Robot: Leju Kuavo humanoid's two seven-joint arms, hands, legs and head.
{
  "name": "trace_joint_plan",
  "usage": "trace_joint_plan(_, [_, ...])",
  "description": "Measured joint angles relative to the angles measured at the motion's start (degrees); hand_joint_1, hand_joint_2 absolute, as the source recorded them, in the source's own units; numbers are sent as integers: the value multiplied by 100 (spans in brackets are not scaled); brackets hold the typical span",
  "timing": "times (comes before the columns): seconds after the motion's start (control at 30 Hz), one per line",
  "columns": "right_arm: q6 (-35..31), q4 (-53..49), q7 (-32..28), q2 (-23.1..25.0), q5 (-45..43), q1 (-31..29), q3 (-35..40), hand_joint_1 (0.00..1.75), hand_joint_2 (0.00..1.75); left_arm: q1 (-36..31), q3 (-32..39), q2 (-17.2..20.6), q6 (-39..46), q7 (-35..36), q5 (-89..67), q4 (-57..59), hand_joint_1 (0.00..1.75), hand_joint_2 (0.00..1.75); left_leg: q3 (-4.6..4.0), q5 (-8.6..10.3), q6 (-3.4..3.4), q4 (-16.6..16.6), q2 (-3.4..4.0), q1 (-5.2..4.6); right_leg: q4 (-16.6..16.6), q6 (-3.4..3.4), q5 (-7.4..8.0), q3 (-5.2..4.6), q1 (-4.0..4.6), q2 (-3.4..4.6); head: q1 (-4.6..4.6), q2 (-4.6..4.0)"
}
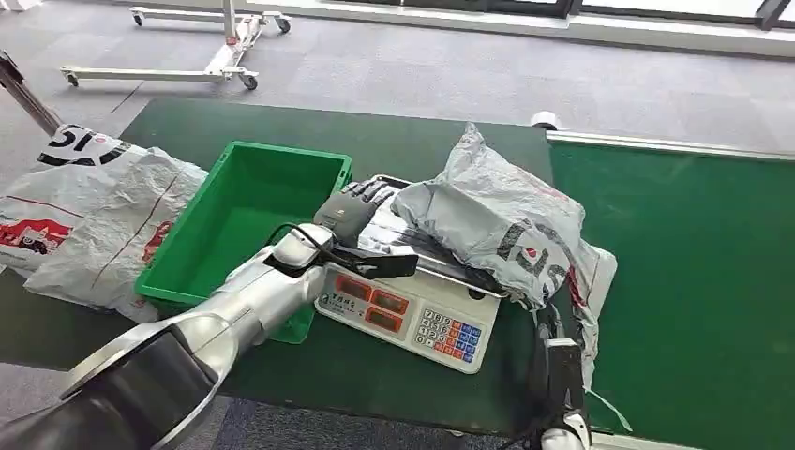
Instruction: Moved the parcel from conveyor to table for the left to box.
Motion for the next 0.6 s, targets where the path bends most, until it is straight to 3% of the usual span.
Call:
trace_joint_plan(0.5, [9,127,-66,4,-17,-78,11,0,0,-67,199,4,-31,-105,-87,9,0,175,-1,1,-1,0,0,0,0,0,1,-1,0,1,0,0])
trace_joint_plan(0.53, [-2,142,-79,4,-17,-87,11,0,0,-62,227,7,26,-129,-57,9,0,0,-1,1,-1,0,0,0,0,0,1,-1,0,1,0,0])
trace_joint_plan(0.6, [-94,179,-96,4,-31,-114,11,0,0,-35,370,0,63,-252,213,4,0,0,0,1,-1,0,1,0,0,0,1,-2,0,1,0,0])
